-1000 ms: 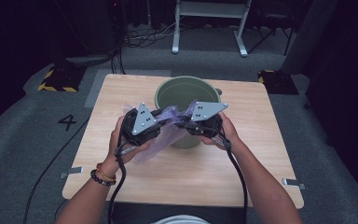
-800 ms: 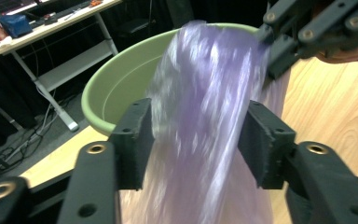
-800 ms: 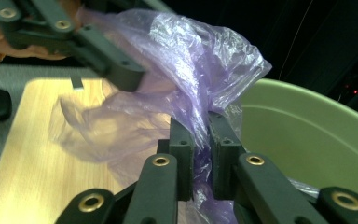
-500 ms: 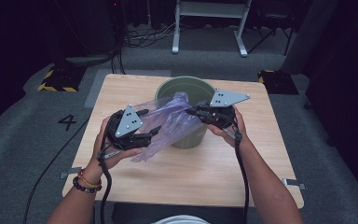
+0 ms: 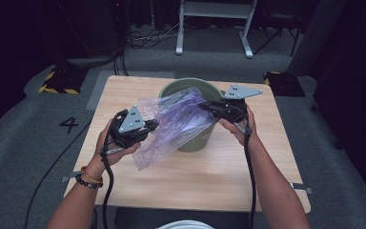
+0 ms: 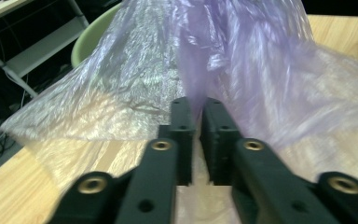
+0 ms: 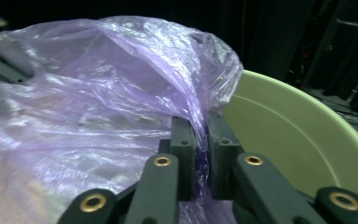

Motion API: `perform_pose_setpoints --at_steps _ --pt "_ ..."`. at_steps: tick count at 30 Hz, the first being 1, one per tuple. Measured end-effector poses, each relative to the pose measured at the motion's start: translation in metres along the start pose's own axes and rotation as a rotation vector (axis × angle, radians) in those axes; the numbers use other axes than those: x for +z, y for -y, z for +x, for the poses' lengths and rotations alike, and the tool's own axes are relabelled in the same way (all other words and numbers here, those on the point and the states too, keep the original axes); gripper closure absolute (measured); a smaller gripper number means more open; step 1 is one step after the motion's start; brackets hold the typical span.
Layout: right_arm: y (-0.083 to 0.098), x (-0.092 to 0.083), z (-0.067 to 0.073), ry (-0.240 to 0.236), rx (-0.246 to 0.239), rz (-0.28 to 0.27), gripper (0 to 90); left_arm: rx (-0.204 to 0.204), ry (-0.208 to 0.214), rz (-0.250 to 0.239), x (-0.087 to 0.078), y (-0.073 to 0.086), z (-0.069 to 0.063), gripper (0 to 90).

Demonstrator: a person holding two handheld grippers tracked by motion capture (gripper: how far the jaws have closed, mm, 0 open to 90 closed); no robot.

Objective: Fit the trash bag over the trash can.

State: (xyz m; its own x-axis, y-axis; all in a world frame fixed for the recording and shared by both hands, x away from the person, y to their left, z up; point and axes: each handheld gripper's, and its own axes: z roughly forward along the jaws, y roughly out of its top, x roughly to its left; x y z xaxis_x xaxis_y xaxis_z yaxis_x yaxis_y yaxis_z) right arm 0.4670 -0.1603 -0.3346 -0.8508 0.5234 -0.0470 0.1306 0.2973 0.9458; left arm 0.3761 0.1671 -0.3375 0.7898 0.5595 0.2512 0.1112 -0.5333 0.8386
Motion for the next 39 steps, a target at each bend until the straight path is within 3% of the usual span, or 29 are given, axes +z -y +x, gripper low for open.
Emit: perform_pose_setpoints --at_steps 5,8,11,12,13,14,15,16,17,20,21,22,24,25,26,27,28,29,31,32,37,38,39 --pt "-0.003 -0.001 0.003 0.083 -0.017 0.019 45.5 0.031 -0.021 -0.004 0.007 -0.009 -0.006 90.0" --pt "-0.008 -0.003 0.009 0.117 -0.063 0.044 34.8 0.041 -0.037 -0.008 0.01 -0.013 -0.007 90.0" --pt "-0.013 -0.011 0.014 0.142 -0.102 0.058 37.8 0.044 -0.056 -0.01 0.011 -0.017 -0.009 90.0" --pt "-0.015 -0.015 0.018 0.171 -0.133 0.066 47.7 0.05 -0.068 -0.01 0.011 -0.018 -0.009 90.0" --pt "-0.015 -0.015 0.018 0.171 -0.133 0.066 47.7 0.05 -0.068 -0.01 0.011 -0.018 -0.009 90.0" --pt "-0.016 -0.018 0.021 0.192 -0.173 0.071 58.2 0.046 -0.068 -0.017 0.011 -0.018 -0.009 90.0" --pt "-0.015 -0.02 0.023 0.166 -0.196 0.074 74.1 0.039 -0.06 -0.022 0.011 -0.019 -0.007 90.0" --pt "-0.015 -0.02 0.023 0.166 -0.196 0.074 74.1 0.039 -0.06 -0.022 0.011 -0.019 -0.007 90.0" --pt "-0.013 -0.018 0.022 0.145 -0.206 0.095 83.8 0.034 -0.07 -0.02 0.013 -0.02 -0.006 90.0" --pt "-0.01 -0.015 0.018 0.117 -0.176 0.09 83.8 0.029 -0.069 -0.016 0.014 -0.021 -0.005 90.0" --pt "-0.008 -0.016 0.015 0.062 -0.115 0.057 68.8 0.024 -0.078 -0.015 0.015 -0.022 -0.005 90.0" --pt "-0.008 -0.016 0.015 0.062 -0.115 0.057 68.8 0.024 -0.078 -0.015 0.015 -0.022 -0.005 90.0" --pt "-0.008 -0.02 0.019 0.012 -0.095 0.016 58.2 0.019 -0.075 -0.019 0.015 -0.022 -0.005 90.0" --pt "-0.008 -0.024 0.032 -0.053 -0.127 -0.013 48.4 0.016 -0.068 -0.024 0.016 -0.023 -0.006 90.0" --pt "-0.008 -0.024 0.032 -0.053 -0.127 -0.013 48.4 0.016 -0.068 -0.024 0.016 -0.023 -0.006 90.0" --pt "-0.009 -0.025 0.041 -0.082 -0.154 -0.022 44.9 0.015 -0.061 -0.028 0.017 -0.023 -0.007 90.0" --pt "-0.011 -0.024 0.056 -0.142 -0.202 -0.011 39.7 0.017 -0.058 -0.027 0.017 -0.024 -0.008 90.0" --pt "-0.011 -0.023 0.061 -0.149 -0.221 -0.007 37.6 0.02 -0.055 -0.028 0.018 -0.025 -0.01 90.0" --pt "-0.012 -0.021 0.067 -0.154 -0.231 -0.003 35.4 0.023 -0.05 -0.029 0.02 -0.026 -0.011 90.0" --pt "-0.012 -0.014 0.076 -0.188 -0.243 0.007 32.6 0.026 -0.05 -0.025 0.022 -0.027 -0.013 90.0" --pt "-0.01 -0.004 0.088 -0.202 -0.252 0.019 29.9 0.041 -0.045 -0.021 0.026 -0.03 -0.017 90.0" --pt "-0.009 -0.002 0.091 -0.195 -0.254 0.014 31.8 0.045 -0.041 -0.021 0.026 -0.03 -0.018 90.0" --pt "-0.008 0.0 0.092 -0.188 -0.257 0.011 44.6 0.048 -0.041 -0.021 0.027 -0.031 -0.019 90.0"
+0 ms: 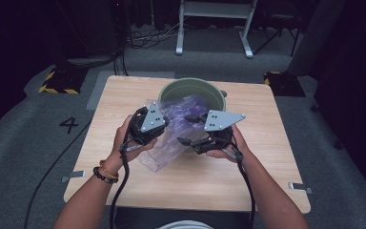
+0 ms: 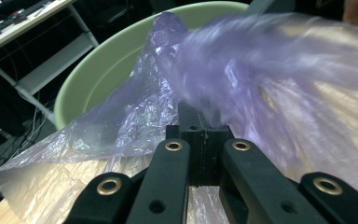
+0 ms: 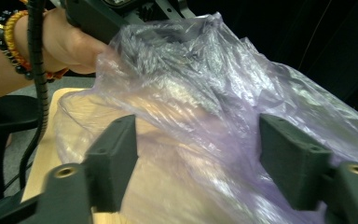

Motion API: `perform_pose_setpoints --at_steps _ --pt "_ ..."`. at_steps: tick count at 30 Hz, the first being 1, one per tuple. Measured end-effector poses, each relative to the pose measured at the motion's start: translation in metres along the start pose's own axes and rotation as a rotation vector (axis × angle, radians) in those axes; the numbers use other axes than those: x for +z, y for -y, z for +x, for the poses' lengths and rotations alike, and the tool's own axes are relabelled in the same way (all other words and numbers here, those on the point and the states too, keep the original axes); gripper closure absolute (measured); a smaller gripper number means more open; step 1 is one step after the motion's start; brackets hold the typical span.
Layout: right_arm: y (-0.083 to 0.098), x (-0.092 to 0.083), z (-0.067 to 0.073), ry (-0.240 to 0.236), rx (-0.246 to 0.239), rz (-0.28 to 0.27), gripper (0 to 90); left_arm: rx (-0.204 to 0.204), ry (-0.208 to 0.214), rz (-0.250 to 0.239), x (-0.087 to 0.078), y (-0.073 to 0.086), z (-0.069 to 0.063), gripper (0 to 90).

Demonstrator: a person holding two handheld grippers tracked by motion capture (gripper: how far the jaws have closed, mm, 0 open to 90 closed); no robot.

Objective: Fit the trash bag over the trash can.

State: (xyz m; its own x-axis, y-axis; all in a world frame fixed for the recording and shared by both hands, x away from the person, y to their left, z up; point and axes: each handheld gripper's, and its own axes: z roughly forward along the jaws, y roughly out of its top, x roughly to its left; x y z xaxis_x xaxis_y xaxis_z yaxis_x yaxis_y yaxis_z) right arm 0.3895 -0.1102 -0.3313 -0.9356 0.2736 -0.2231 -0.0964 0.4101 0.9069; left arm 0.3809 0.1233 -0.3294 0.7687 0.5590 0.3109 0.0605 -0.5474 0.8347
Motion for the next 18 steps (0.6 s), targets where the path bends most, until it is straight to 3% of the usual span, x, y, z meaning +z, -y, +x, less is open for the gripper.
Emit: perform_pose_setpoints --at_steps 2,3,5,7,9,12,13,18 --pt "0.001 0.003 0.001 0.047 -0.017 0.024 62.5 0.008 -0.008 0.004 0.0 -0.001 -0.001 90.0" --pt "0.002 0.005 0.0 0.059 -0.019 0.041 76.7 0.011 -0.013 0.004 0.0 -0.001 -0.001 90.0" --pt "0.006 -0.001 -0.005 0.075 -0.005 0.019 87.1 0.006 -0.018 0.003 -0.001 0.001 0.002 90.0" --pt "0.007 -0.005 -0.008 0.09 0.005 0.0 89.2 -0.004 -0.036 0.004 -0.002 0.003 0.007 90.0" --pt "0.011 -0.021 -0.019 0.146 0.047 -0.03 90.0 -0.019 -0.051 0.005 -0.005 0.006 0.012 90.0" --pt "0.016 -0.037 -0.031 0.189 0.088 -0.044 90.0 -0.048 -0.084 0.009 -0.009 0.01 0.022 90.0" --pt "0.016 -0.037 -0.031 0.189 0.088 -0.044 90.0 -0.048 -0.084 0.009 -0.009 0.01 0.022 90.0" --pt "0.034 -0.066 -0.05 0.289 0.154 -0.055 90.0 -0.076 -0.102 0.015 -0.011 0.018 0.032 90.0"
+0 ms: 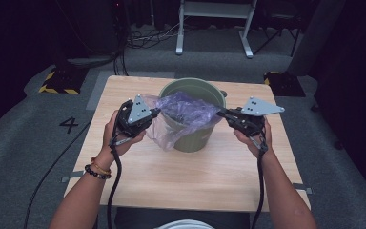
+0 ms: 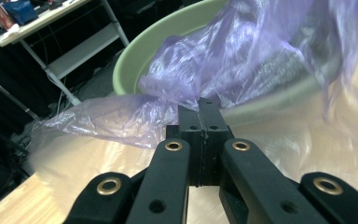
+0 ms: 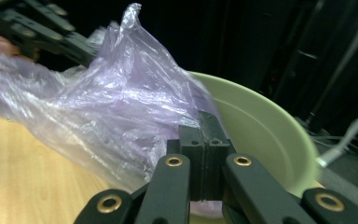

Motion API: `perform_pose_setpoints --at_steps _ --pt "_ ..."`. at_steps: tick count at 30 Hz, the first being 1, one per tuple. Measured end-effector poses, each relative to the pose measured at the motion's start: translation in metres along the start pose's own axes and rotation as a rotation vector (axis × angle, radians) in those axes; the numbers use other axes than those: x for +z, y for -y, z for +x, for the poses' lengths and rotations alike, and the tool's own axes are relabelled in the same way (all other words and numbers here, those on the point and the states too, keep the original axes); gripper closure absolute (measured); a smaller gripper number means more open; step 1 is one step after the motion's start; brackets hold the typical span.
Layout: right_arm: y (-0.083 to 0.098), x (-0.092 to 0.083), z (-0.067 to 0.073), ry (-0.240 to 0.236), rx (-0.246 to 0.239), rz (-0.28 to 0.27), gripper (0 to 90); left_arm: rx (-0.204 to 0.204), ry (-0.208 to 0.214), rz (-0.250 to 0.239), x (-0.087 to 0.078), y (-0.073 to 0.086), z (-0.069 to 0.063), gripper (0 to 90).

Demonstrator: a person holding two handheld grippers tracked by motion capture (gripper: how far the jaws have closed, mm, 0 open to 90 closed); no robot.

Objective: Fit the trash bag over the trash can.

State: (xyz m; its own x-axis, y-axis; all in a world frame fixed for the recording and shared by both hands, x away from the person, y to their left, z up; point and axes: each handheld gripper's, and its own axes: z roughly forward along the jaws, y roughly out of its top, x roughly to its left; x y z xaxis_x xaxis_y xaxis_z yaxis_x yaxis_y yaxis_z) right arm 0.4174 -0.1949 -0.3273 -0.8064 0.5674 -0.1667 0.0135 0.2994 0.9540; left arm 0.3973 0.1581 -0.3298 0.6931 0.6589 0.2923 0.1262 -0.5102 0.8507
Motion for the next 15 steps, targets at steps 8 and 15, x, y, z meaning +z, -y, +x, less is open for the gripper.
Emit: perform_pose_setpoints --at_steps 8,15 --pt "0.028 -0.02 -0.027 0.076 0.092 0.015 90.0 -0.02 0.006 -0.026 -0.003 0.013 0.0 79.7" --pt "0.03 -0.024 -0.024 0.108 0.101 0.016 50.2 0.012 0.048 -0.038 -0.008 0.017 -0.011 76.9"
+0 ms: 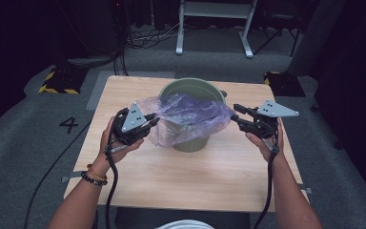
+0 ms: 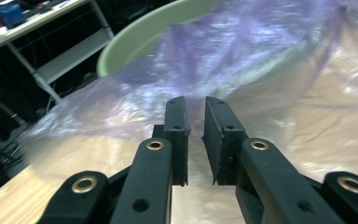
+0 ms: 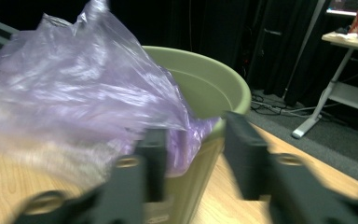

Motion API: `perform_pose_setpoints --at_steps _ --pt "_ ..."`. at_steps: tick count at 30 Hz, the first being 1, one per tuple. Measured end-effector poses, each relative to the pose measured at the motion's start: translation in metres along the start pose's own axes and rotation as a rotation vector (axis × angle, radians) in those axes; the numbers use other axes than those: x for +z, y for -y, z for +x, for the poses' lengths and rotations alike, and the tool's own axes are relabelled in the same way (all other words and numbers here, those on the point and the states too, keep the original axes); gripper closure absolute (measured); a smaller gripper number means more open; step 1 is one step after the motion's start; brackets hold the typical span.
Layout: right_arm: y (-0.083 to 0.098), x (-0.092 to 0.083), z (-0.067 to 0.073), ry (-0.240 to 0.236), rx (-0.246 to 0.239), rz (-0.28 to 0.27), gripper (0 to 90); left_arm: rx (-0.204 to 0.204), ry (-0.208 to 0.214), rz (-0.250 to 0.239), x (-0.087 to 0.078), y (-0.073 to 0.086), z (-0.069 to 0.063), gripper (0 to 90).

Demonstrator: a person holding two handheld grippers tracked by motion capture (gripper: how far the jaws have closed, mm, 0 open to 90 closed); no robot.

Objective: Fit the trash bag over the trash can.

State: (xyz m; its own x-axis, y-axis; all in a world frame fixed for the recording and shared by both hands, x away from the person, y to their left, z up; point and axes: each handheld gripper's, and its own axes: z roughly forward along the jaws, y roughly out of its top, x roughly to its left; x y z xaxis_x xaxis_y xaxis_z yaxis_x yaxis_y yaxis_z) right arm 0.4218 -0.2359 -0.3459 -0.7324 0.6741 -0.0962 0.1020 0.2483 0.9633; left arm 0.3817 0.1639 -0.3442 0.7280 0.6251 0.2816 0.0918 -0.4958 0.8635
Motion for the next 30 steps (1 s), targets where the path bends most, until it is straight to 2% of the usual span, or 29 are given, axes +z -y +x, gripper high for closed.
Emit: perform_pose_setpoints --at_steps 1,3,5,8,10,13,14,15,16,17,20,21,22,23,24,26,27,28,29,30 --pt "-0.003 -0.002 0.005 0.004 -0.007 -0.014 41.7 0.014 0.001 0.001 0.0 -0.002 -0.004 75.3" --pt "-0.006 -0.003 0.009 -0.005 -0.02 -0.024 39.2 0.018 0.008 -0.003 0.0 -0.003 -0.005 75.1" --pt "-0.012 -0.007 0.019 -0.009 -0.041 -0.055 34.2 0.033 0.012 -0.001 0.001 -0.005 -0.007 77.5" --pt "-0.018 -0.012 0.034 -0.025 -0.076 -0.059 29.7 0.031 0.014 0.008 0.003 -0.005 -0.01 77.9" --pt "-0.019 -0.014 0.041 -0.035 -0.089 -0.045 28.4 0.033 0.009 0.012 0.003 -0.005 -0.011 79.7" --pt "-0.016 -0.009 0.047 -0.042 -0.065 -0.008 28.0 0.036 0.008 0.022 0.006 -0.004 -0.011 82.8" --pt "-0.014 -0.007 0.047 -0.024 -0.067 0.009 29.1 0.036 0.008 0.022 0.006 -0.004 -0.011 83.2" --pt "-0.012 -0.005 0.047 -0.004 -0.071 0.024 33.1 0.038 -0.012 0.03 0.007 -0.004 -0.01 83.3" --pt "-0.012 -0.005 0.047 -0.004 -0.071 0.024 33.1 0.038 -0.012 0.03 0.007 -0.004 -0.01 87.1" --pt "-0.007 -0.002 0.043 0.011 -0.087 0.04 49.6 0.038 -0.018 0.034 0.006 -0.002 -0.008 88.5" --pt "0.0 -0.001 0.033 0.05 -0.069 0.051 63.5 0.003 -0.041 0.037 0.005 0.003 0.002 88.4" --pt "0.001 0.0 0.029 0.057 -0.061 0.054 66.6 -0.015 -0.048 0.033 0.005 0.004 0.004 86.4" --pt "0.001 0.0 0.029 0.057 -0.061 0.054 66.6 -0.015 -0.048 0.033 0.005 0.004 0.004 80.8" --pt "0.005 0.002 0.019 0.075 -0.036 0.065 75.6 -0.049 -0.061 0.025 0.005 0.005 0.009 73.7" --pt "0.006 0.003 0.017 0.077 -0.03 0.07 77.8 -0.068 -0.054 0.008 0.005 0.005 0.011 67.0" --pt "0.007 0.007 0.011 0.091 -0.025 0.076 82.8 -0.075 -0.049 -0.008 0.004 0.005 0.011 45.9" --pt "0.008 0.009 0.008 0.088 -0.014 0.075 84.0 -0.089 -0.061 -0.026 0.001 0.003 0.012 39.7" --pt "0.008 0.009 0.008 0.088 -0.014 0.075 84.0 -0.089 -0.061 -0.026 0.001 0.003 0.012 35.0" --pt "0.008 0.012 0.003 0.094 -0.003 0.073 86.4 -0.092 -0.054 -0.057 -0.004 0.0 0.014 31.9" --pt "0.008 0.014 0.001 0.096 -0.003 0.069 87.4 -0.092 -0.054 -0.057 -0.004 0.0 0.014 31.5"
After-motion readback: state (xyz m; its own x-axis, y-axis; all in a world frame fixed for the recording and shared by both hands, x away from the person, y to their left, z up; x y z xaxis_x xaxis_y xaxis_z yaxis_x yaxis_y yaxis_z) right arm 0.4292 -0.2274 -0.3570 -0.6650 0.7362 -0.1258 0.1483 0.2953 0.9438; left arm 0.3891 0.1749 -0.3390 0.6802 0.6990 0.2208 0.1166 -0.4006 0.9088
